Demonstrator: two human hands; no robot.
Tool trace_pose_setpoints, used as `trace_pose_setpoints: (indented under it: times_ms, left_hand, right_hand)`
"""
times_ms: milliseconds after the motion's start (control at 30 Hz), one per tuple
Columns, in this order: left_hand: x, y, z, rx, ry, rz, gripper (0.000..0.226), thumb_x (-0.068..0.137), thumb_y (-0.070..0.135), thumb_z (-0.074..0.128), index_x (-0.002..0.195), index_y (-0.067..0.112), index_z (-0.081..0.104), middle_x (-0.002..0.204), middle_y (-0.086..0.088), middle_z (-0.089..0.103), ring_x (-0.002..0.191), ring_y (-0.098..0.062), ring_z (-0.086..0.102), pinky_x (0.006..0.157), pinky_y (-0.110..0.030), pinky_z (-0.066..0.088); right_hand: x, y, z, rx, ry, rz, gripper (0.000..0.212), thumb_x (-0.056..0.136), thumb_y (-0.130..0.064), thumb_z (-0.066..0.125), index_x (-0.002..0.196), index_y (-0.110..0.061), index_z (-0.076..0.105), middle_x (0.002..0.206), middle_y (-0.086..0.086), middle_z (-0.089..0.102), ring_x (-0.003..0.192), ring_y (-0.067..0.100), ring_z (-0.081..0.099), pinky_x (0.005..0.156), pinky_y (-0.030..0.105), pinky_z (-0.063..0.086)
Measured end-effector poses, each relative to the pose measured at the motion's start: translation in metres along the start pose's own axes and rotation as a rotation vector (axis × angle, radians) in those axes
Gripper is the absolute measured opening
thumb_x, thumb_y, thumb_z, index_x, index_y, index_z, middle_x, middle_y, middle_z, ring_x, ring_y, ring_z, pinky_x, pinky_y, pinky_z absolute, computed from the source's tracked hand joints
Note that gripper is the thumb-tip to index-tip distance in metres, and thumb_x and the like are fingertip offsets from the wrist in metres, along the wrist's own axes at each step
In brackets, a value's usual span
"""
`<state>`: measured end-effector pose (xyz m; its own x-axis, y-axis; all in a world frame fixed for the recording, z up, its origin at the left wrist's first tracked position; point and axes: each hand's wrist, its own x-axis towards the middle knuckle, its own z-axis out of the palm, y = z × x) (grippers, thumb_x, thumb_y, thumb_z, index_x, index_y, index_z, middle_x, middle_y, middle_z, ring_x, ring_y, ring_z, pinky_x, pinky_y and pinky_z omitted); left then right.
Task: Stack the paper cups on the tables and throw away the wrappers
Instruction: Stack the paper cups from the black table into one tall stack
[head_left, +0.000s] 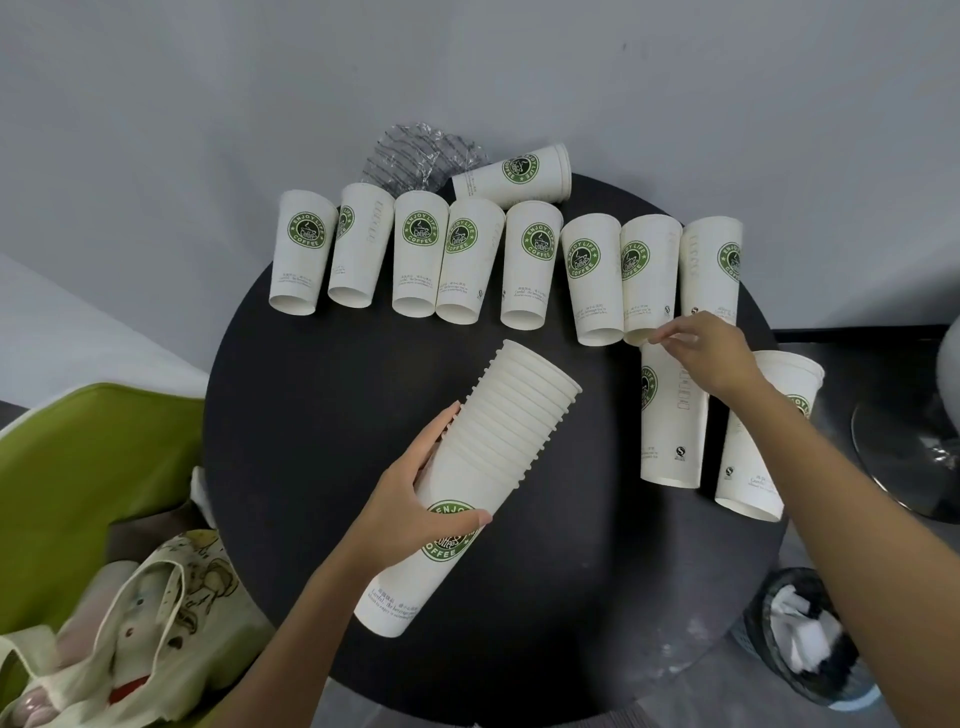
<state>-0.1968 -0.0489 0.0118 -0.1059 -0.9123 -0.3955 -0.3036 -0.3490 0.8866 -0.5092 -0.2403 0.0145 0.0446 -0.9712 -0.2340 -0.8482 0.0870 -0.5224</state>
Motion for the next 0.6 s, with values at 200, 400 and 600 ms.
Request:
trace_pose_setpoints:
  times_ms: [200,400,600]
  left_hand:
    - [0.005,0.0,0.007,0.001,0.0,0.002,0.107,0.057,0.038,0.087,0.143,0.056,0.026,0.138,0.023,0.051,0.123,-0.005,0.055,0.098,-0.034,0.052]
    - [0.01,0.001,0.013,0.008,0.0,-0.008,0.106,0.058,0.037,0.087,0.142,0.058,0.026,0.137,0.024,0.051,0.123,-0.006,0.055,0.1,-0.037,0.052]
    - [0.011,0.002,0.015,0.017,-0.001,-0.008,0.108,0.057,0.04,0.087,0.143,0.056,0.025,0.138,0.025,0.05,0.124,-0.007,0.055,0.099,-0.038,0.052]
  right_hand:
    - [0.0,0.0,0.0,-0.062,-0.036,-0.006,0.016,0.093,-0.018,0.056,0.092,-0.02,0.073,0.112,0.006,0.062,0.113,0.026,0.054,0.097,0.041,0.042]
    - [-0.001,-0.001,-0.001,-0.03,-0.05,-0.019,0.018,0.093,-0.016,0.056,0.084,-0.021,0.071,0.096,-0.004,0.061,0.107,0.023,0.057,0.102,0.047,0.036]
    - [-0.01,-0.009,-0.004,0.104,-0.127,-0.045,0.019,0.094,-0.006,0.053,0.09,-0.009,0.071,0.106,-0.005,0.059,0.083,-0.007,0.054,0.073,-0.007,0.032]
